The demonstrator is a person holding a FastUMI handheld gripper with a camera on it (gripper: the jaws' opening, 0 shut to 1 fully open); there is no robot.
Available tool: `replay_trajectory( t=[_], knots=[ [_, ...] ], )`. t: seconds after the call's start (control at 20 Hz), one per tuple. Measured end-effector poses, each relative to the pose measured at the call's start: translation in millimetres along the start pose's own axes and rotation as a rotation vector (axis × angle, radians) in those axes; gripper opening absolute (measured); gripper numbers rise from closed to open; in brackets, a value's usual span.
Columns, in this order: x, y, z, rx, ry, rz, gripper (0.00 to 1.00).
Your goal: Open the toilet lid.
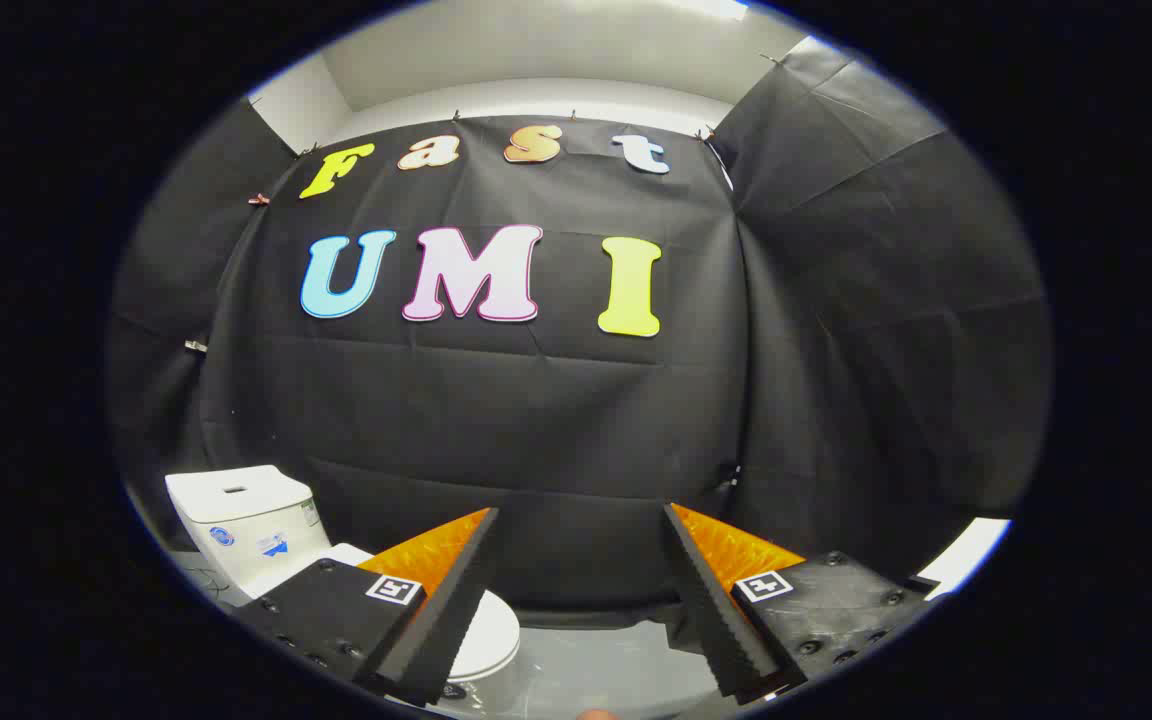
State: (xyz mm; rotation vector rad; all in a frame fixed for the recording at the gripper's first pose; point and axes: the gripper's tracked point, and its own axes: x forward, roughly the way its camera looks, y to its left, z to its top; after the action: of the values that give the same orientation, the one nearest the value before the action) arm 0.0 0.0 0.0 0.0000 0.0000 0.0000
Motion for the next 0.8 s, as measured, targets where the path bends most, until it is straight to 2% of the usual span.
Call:
replay_trajectory(
  t=[0.6,0.8],
  knots=[
    [-0.4,5.3,-2.1,0.011,0.012,0.036,0.98],
    [0.0,13.8,-2.8,0.021,0.010,0.083,0.98]
  ],
)
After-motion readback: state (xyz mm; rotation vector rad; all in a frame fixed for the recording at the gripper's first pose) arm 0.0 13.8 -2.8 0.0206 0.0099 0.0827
